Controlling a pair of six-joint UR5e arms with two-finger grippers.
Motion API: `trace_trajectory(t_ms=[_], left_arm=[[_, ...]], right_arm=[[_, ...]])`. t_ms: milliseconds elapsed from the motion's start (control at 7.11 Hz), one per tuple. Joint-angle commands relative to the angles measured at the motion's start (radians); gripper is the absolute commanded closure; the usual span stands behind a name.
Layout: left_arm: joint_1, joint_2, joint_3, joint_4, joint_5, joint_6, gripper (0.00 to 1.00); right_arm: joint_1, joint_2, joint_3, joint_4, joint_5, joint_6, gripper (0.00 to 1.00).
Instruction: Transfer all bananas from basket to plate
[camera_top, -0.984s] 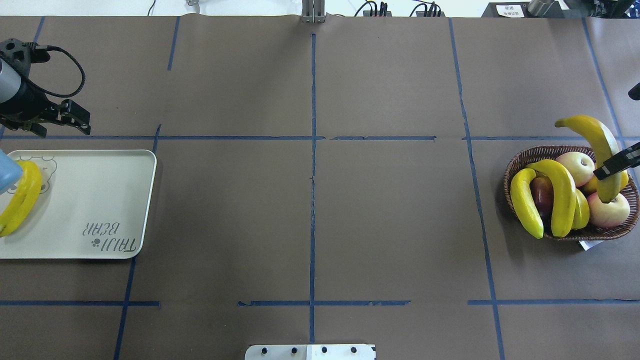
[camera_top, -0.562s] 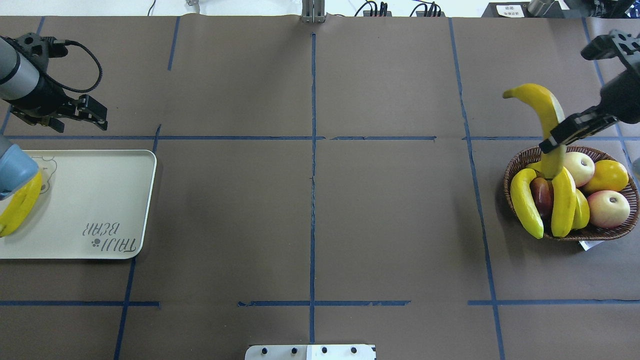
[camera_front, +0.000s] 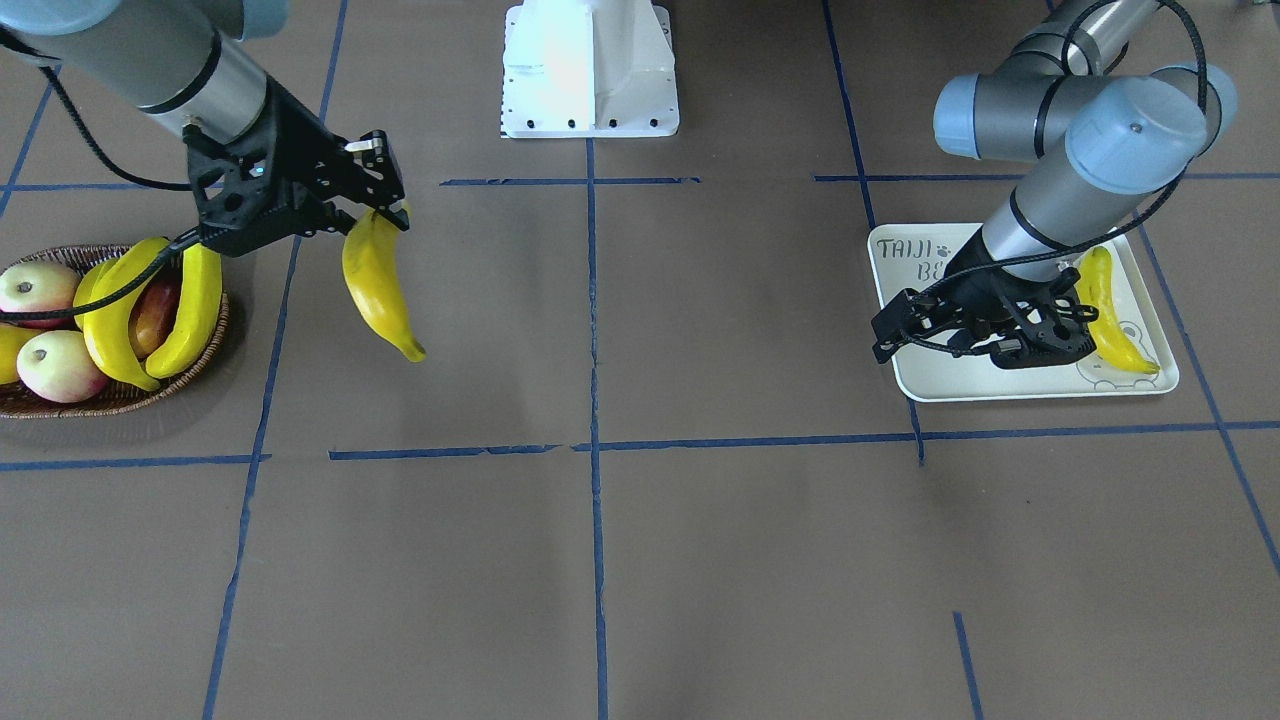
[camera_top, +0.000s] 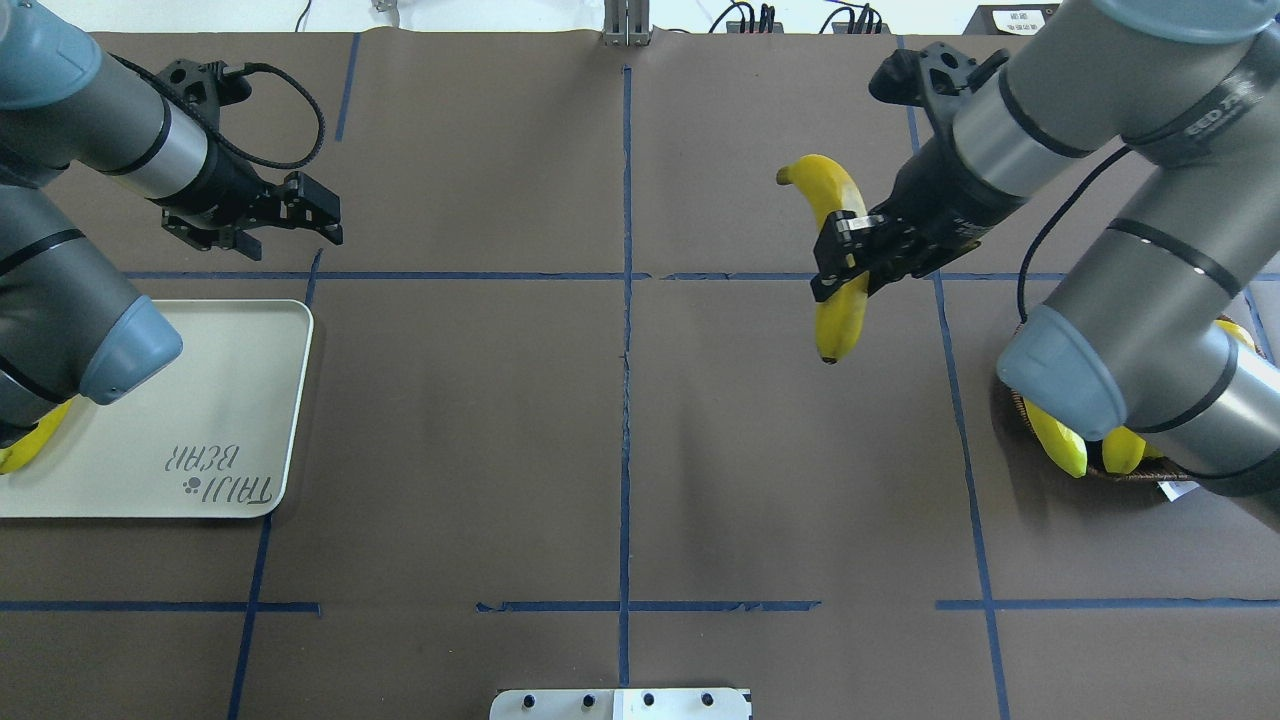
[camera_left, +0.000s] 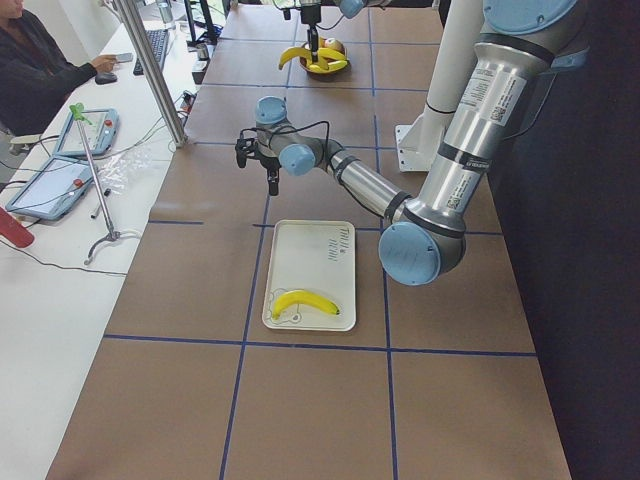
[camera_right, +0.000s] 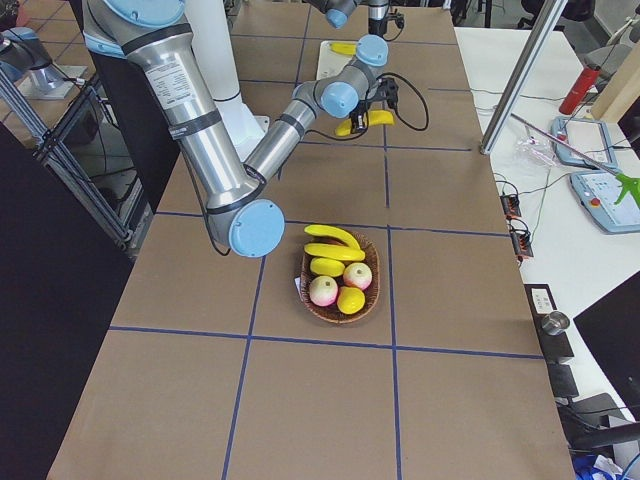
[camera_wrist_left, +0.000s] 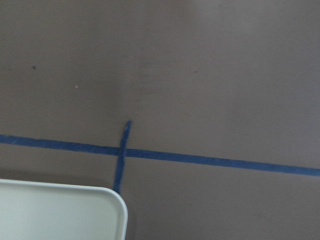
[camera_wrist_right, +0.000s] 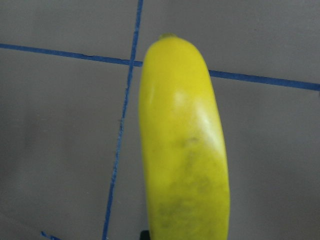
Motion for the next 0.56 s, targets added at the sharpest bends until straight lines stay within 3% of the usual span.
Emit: trace_trajectory(t_ms=[0,141,422], left_arm=[[0.008,-0.019,0.096,-0.362,-0.002,-0.263,0.00],[0.013,-0.035,0.166,-0.524,-0.002,-0.360,0.00],[0.046,-0.073,0.225,-0.751,0.004,-0.581,0.00]], right_arm=[[-0.125,0.062,0.003,0.060,-0.128,0.163,1.00],[-0.195,0.062,0.000,0.151,-0.218,0.254,1.00],[-0.297,0.071,0.003,0.189,-0.358,0.318,1.00]])
